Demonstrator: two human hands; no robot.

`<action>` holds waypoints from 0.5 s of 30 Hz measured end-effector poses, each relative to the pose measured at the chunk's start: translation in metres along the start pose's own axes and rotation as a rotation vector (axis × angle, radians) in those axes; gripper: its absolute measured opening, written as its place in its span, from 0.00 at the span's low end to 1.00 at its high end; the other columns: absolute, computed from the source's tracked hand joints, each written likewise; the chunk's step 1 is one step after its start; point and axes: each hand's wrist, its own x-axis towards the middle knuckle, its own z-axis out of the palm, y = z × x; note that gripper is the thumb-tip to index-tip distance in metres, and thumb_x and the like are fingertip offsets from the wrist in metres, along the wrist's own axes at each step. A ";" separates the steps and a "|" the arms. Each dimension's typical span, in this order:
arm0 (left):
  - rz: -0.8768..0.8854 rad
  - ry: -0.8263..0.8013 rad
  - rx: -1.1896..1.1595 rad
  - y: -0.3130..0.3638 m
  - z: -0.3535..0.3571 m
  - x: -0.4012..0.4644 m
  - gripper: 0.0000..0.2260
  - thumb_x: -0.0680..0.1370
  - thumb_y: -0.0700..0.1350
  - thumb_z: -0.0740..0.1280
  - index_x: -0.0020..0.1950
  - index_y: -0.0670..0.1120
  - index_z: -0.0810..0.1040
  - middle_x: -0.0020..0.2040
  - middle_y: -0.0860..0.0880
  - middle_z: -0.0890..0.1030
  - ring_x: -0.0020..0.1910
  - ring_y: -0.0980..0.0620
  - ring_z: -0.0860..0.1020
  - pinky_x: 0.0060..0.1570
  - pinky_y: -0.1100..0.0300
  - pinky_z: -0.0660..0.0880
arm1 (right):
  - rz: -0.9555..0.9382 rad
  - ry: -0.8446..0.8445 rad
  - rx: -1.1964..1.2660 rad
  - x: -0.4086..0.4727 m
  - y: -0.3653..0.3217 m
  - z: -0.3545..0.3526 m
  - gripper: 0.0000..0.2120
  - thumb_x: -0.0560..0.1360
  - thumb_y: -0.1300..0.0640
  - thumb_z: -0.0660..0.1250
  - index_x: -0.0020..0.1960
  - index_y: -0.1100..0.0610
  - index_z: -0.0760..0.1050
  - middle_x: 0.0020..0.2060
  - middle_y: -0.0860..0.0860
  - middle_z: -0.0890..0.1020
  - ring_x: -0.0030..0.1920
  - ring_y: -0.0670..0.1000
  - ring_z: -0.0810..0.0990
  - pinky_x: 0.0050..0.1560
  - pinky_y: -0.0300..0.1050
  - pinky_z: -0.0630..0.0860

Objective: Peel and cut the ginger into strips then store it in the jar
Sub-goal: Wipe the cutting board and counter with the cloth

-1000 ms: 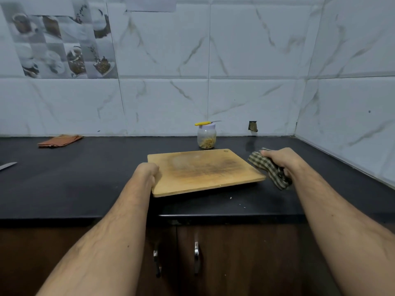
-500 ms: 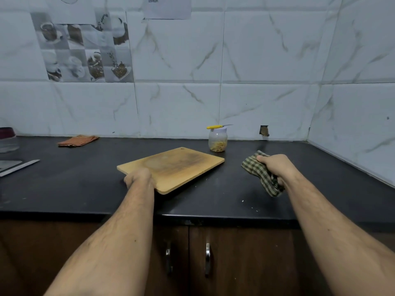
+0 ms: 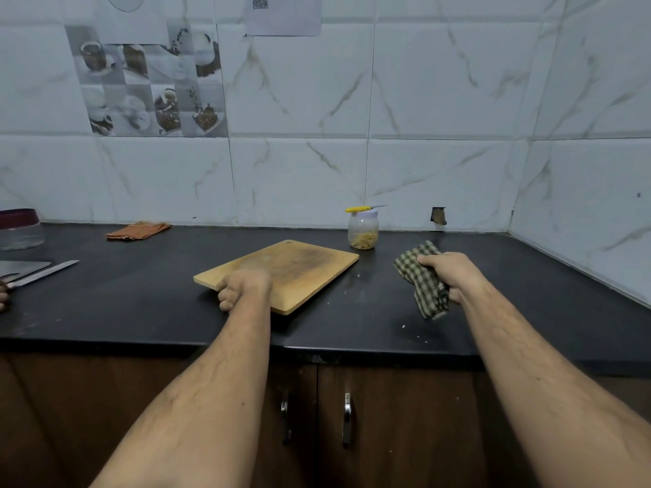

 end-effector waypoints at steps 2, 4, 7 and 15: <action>-0.047 0.024 0.030 -0.003 -0.007 0.003 0.34 0.80 0.47 0.65 0.79 0.37 0.51 0.74 0.40 0.63 0.71 0.43 0.64 0.71 0.53 0.61 | 0.003 -0.042 -0.001 -0.005 -0.004 0.002 0.06 0.76 0.66 0.71 0.46 0.65 0.75 0.36 0.61 0.82 0.32 0.56 0.82 0.32 0.48 0.81; -0.029 0.093 0.173 -0.002 -0.005 -0.007 0.39 0.75 0.50 0.73 0.77 0.37 0.57 0.71 0.40 0.65 0.67 0.44 0.67 0.65 0.52 0.67 | -0.035 -0.058 -0.052 -0.009 -0.005 0.007 0.06 0.74 0.67 0.73 0.45 0.65 0.75 0.34 0.60 0.82 0.29 0.55 0.82 0.30 0.48 0.81; 0.039 0.110 0.337 -0.011 -0.005 -0.014 0.37 0.73 0.54 0.74 0.74 0.38 0.64 0.69 0.41 0.67 0.65 0.43 0.68 0.62 0.53 0.68 | -0.163 -0.039 -0.279 -0.017 -0.010 0.023 0.11 0.72 0.62 0.76 0.39 0.60 0.73 0.34 0.57 0.82 0.31 0.52 0.81 0.33 0.45 0.78; 0.425 0.294 0.583 -0.025 -0.006 -0.031 0.20 0.76 0.58 0.68 0.60 0.45 0.80 0.64 0.41 0.73 0.64 0.42 0.70 0.62 0.50 0.68 | -0.406 0.041 -0.839 -0.036 -0.013 0.081 0.04 0.73 0.59 0.68 0.48 0.57 0.77 0.46 0.53 0.82 0.48 0.55 0.80 0.43 0.44 0.74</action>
